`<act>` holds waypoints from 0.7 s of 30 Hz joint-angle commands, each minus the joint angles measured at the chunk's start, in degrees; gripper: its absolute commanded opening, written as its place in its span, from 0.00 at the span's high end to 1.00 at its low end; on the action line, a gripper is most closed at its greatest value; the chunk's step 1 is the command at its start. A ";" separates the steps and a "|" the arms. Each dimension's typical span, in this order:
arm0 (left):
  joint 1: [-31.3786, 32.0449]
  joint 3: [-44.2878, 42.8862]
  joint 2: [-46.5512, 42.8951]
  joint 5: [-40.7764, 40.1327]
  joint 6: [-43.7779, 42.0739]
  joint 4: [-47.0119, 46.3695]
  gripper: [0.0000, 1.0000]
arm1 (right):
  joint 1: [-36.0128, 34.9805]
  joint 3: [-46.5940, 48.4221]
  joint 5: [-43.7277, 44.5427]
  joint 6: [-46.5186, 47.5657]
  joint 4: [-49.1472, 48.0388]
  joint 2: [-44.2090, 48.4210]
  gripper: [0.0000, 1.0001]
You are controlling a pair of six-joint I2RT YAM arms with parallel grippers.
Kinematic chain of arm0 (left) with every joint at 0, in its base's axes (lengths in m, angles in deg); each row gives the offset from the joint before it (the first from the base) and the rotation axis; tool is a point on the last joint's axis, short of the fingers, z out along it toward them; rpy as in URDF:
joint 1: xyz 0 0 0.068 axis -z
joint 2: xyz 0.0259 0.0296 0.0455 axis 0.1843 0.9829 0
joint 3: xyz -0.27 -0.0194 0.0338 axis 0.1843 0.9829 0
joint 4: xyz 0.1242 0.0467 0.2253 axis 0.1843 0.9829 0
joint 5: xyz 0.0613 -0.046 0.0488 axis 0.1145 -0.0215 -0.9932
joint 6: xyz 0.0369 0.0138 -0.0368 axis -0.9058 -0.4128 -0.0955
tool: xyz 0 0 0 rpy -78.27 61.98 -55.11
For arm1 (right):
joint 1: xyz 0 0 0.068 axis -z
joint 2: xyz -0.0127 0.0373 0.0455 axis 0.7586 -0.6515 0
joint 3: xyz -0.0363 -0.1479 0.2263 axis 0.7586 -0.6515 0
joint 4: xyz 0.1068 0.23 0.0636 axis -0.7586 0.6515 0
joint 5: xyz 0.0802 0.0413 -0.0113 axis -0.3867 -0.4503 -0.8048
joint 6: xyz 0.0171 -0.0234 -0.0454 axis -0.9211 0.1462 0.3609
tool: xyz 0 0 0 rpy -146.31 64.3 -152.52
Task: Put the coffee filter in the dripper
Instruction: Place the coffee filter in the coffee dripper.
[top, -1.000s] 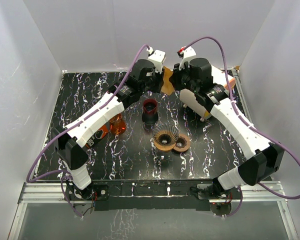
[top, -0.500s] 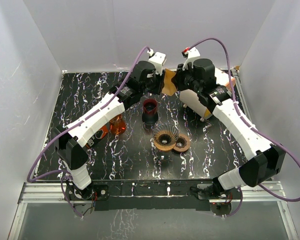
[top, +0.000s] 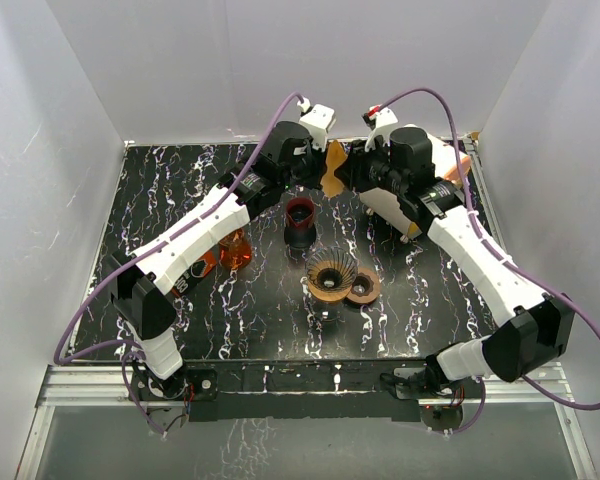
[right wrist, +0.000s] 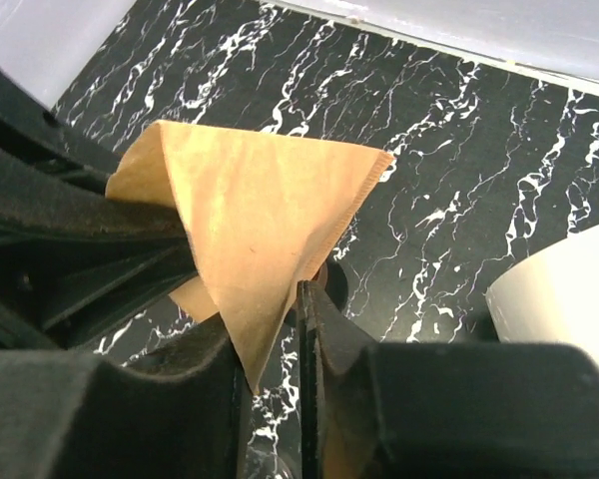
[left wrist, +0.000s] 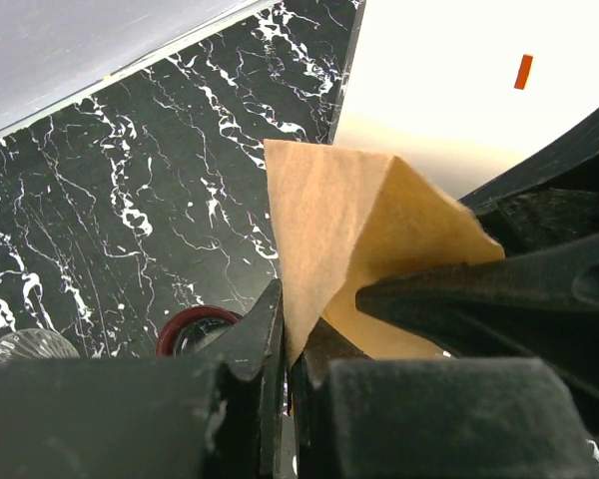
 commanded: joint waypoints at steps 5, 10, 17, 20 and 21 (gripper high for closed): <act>0.02 -0.03 -3.99 3.96 -7.24 0.90 1.00 | 1.24 -1.77 -5.87 3.09 -4.88 4.42 0.61; 0.02 1.09 -6.59 4.37 -12.31 3.17 1.00 | 2.96 -2.26 -16.60 5.79 -4.96 6.36 0.35; -0.49 -0.66 -10.27 7.70 -20.63 9.71 1.00 | 7.17 -2.79 -29.37 9.01 -2.96 10.99 0.16; -0.68 -1.75 -12.15 14.33 -25.10 15.18 1.00 | 8.76 -2.69 -30.87 11.24 -0.27 13.24 0.14; -0.69 -1.94 -12.81 16.12 -26.08 16.88 1.00 | 9.32 -2.76 -30.48 11.98 0.72 13.99 0.13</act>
